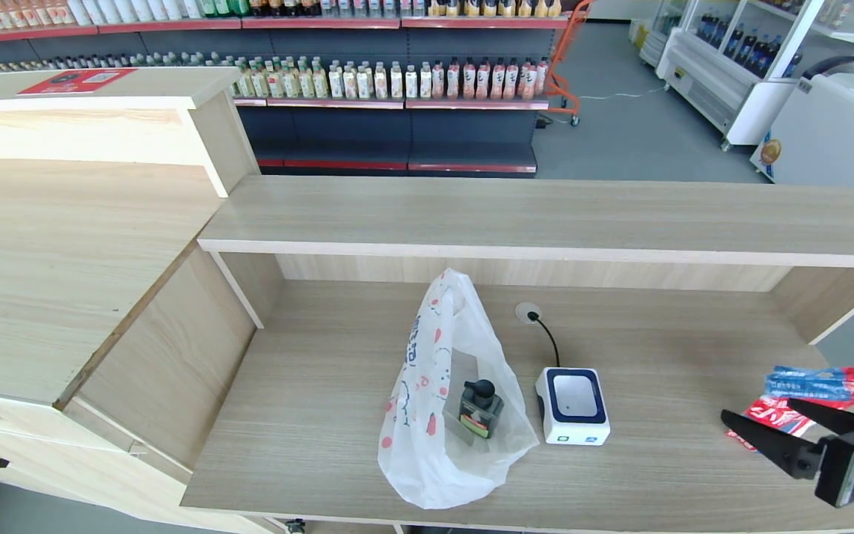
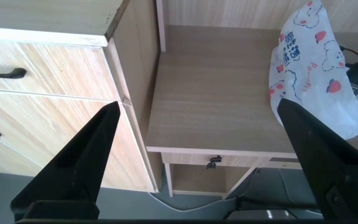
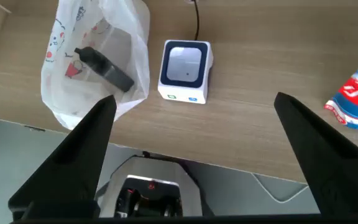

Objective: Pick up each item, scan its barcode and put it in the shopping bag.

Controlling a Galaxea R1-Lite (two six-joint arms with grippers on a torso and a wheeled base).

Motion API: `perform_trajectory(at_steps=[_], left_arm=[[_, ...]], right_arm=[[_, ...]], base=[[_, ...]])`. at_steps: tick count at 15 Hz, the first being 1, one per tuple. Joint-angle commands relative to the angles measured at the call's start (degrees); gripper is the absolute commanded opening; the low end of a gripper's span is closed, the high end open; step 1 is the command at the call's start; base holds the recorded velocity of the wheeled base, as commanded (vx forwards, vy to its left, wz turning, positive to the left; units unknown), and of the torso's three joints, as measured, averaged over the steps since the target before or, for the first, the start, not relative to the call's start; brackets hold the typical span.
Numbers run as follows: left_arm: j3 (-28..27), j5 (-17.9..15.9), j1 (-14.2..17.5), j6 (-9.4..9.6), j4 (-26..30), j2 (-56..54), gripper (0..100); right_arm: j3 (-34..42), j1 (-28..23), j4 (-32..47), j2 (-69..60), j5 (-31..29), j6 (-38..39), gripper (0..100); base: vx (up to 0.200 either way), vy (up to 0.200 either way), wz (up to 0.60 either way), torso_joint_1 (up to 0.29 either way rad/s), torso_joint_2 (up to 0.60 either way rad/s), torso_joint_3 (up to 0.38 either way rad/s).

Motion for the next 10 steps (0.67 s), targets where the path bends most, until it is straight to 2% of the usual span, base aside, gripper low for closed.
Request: perform_trajectory(at_steps=[1, 3, 4, 6, 8, 10], left_arm=[[0.01, 0.01, 0.00, -0.02, -0.01, -0.02, 100], [0.01, 0.01, 0.00, -0.02, -0.01, -0.02, 100], [0.01, 0.01, 0.00, -0.02, -0.01, -0.02, 100], [0.01, 0.01, 0.00, -0.02, -0.01, -0.02, 100], [0.01, 0.01, 0.00, -0.02, -0.01, -0.02, 100], [0.01, 0.01, 0.00, -0.02, -0.01, -0.02, 100]], right_arm=[[7.39, -2.18, 21.39, -34.83, -8.07, 1.25, 100], [7.39, 1.33, 36.42, -52.93, -14.05, 1.34, 100], [7.39, 1.33, 38.53, -55.13, -14.58, 1.42, 100], [6.86, 1.07, 39.32, -63.04, -14.05, 0.90, 100], [7.30, 1.33, 39.50, -64.27, -16.07, -0.95, 100], [7.30, 1.33, 40.20, -64.27, -17.92, 0.90, 100]], base=[[0.000, 0.000, 0.00, 0.000, 0.00, 0.000], [0.000, 0.000, 0.00, 0.000, 0.00, 0.000], [0.000, 0.000, 0.00, 0.000, 0.00, 0.000], [0.000, 0.000, 0.00, 0.000, 0.00, 0.000], [0.000, 0.000, 0.00, 0.000, 0.00, 0.000], [0.000, 0.000, 0.00, 0.000, 0.00, 0.000]])
